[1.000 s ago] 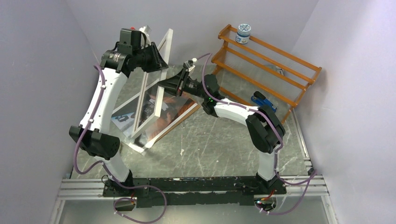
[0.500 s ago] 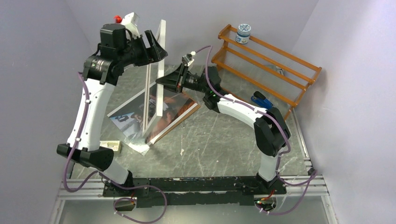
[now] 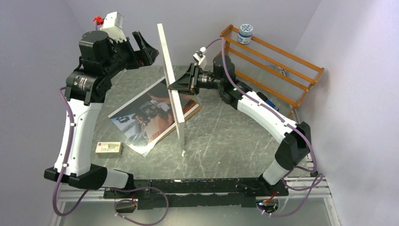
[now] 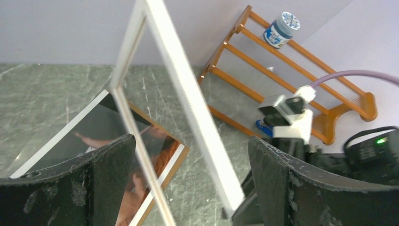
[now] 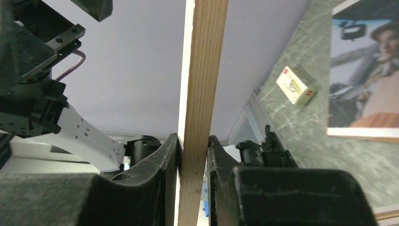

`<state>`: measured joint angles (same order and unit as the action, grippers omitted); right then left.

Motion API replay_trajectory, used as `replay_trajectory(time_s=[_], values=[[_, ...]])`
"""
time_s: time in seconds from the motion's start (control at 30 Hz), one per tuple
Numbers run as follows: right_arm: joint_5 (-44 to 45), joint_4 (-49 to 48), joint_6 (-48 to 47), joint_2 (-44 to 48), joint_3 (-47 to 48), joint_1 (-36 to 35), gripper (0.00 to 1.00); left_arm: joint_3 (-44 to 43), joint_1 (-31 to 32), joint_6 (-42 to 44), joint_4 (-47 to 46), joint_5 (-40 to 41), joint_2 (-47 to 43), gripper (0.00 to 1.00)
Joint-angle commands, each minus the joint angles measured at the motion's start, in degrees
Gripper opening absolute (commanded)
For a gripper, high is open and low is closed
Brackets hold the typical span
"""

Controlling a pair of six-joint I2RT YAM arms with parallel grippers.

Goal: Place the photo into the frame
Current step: Turn over the photo frame at the center of the board.

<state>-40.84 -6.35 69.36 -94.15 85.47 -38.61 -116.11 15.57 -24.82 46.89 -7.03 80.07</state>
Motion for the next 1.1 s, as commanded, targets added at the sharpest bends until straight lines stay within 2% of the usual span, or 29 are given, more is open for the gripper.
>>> replay_trajectory(time_s=[0.0,0.17,0.27,0.4,0.5,0.6,0.7,0.8,0.87,0.97,1.07], values=[[0.6,16.6,-15.1,6.6,7.7,2.4,0.00,4.3,0.0,1.1,-1.8,4.0,-3.8,0.94],[9.6,40.1,-27.6,7.2,15.4,2.8,0.00,11.1,0.0,1.1,-1.8,5.8,-6.9,0.94],[13.3,47.8,-30.5,6.6,16.9,2.4,0.00,15.0,0.0,0.9,-0.5,6.9,-7.9,0.94],[16.3,48.2,-31.0,5.7,13.3,0.1,0.00,19.7,0.1,0.1,-0.7,10.8,-10.4,0.94],[20.4,48.3,-31.7,2.4,12.3,-3.6,0.00,23.0,0.1,-1.7,-0.5,16.8,-11.9,0.94],[26.1,49.0,-32.1,-3.1,13.8,-8.0,0.00,27.3,0.0,-3.9,-0.2,25.5,-13.4,0.94],[30.4,51.5,-33.3,-10.7,19.2,-12.1,0.00,30.1,0.0,-4.6,-0.2,29.9,-14.2,0.94],[32.9,54.3,-35.5,-18.0,24.0,-16.1,0.00,30.8,-0.1,-4.5,0.1,29.7,-14.4,0.94],[33.7,54.2,-36.7,-19.8,23.6,-17.6,0.00,30.4,0.0,-4.7,1.1,29.7,-13.9,0.94],[34.8,52.7,-39.1,-18.7,18.9,-18.3,0.00,30.0,-0.2,-5.0,2.5,29.8,-13.2,0.94],[34.4,48.2,-41.4,-13.4,8.7,-18.3,0.00,30.5,-0.5,-4.9,2.5,28.1,-13.0,0.94]])
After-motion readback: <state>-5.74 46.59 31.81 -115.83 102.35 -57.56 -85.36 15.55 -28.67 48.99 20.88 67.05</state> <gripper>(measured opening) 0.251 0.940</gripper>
